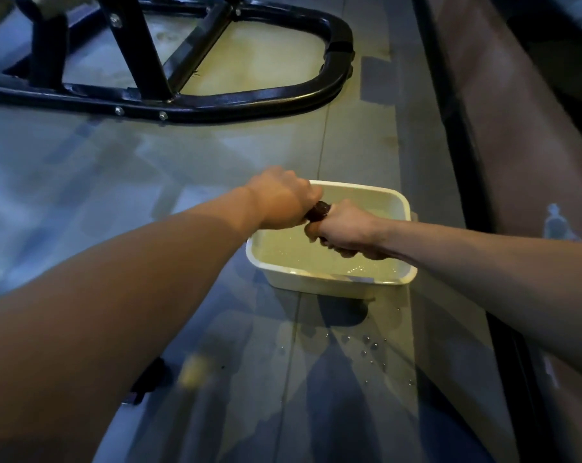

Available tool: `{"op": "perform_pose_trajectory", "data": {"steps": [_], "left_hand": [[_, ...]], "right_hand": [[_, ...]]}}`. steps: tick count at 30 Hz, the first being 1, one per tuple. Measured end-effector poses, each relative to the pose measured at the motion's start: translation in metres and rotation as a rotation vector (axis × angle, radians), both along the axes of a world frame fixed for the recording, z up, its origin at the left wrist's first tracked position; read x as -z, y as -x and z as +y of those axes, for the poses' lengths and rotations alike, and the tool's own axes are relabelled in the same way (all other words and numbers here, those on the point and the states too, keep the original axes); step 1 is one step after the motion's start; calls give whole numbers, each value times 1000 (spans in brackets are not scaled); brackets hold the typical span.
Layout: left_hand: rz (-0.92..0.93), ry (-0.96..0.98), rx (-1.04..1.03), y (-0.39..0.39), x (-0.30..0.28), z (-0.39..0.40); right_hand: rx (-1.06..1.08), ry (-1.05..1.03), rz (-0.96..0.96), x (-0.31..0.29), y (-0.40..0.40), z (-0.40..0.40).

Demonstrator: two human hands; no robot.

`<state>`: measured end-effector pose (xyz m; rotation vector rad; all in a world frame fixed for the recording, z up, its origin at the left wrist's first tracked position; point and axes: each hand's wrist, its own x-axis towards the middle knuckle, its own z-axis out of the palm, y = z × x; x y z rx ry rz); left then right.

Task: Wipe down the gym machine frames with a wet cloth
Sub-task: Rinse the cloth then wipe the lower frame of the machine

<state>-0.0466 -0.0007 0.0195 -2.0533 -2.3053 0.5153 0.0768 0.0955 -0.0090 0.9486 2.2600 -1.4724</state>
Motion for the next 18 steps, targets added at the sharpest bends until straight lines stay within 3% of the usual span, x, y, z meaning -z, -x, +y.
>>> {"op": "perform_pose_trajectory", "data": {"steps": [4,6,8,12,16,18], "left_hand": [[46,7,137,12,-1,3],[78,-25,149,18,1,4],[79,-73,71,22,7,5],[-50,-158,-317,7,16,12],[-585,-20,-804,-20,1,17],[-921,-17,-992,-34,-17,14]], "right_hand": [[169,384,25,8,2,-12],[197,472,29,11,3,-10],[123,322,26,11,12,0],[8,-349,82,-1,22,21],[-177,-773,-124,-20,9,9],[-64,-678,-118,-31,-5,-4]]}}
